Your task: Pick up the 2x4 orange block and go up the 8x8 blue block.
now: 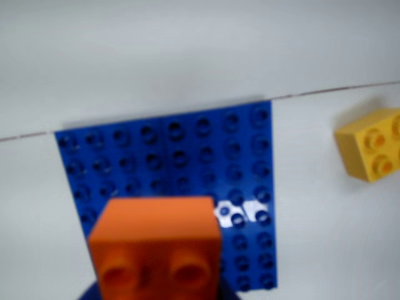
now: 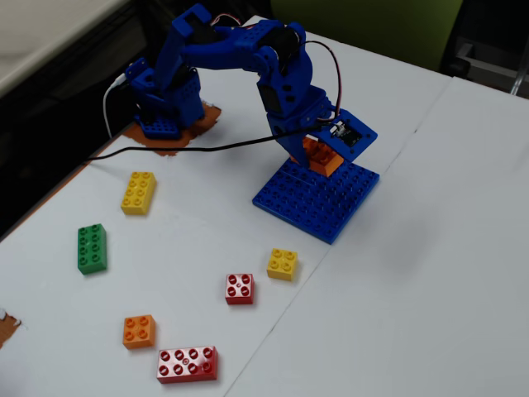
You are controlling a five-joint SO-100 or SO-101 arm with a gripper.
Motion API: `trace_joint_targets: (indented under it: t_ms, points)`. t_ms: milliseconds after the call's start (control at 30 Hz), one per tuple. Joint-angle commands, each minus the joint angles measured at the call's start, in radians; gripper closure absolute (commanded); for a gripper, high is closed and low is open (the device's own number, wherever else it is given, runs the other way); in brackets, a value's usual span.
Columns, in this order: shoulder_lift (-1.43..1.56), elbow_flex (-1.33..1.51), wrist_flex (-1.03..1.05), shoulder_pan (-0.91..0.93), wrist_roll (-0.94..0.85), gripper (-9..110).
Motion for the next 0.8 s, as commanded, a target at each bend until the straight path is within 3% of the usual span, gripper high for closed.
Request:
trace_joint_targets:
  t_ms: [0, 767]
  points:
    - [0.009, -0.057, -0.009, -0.015, 0.015, 102]
    - [0.006, -0.061, -0.015, -0.020, 0.012, 102]
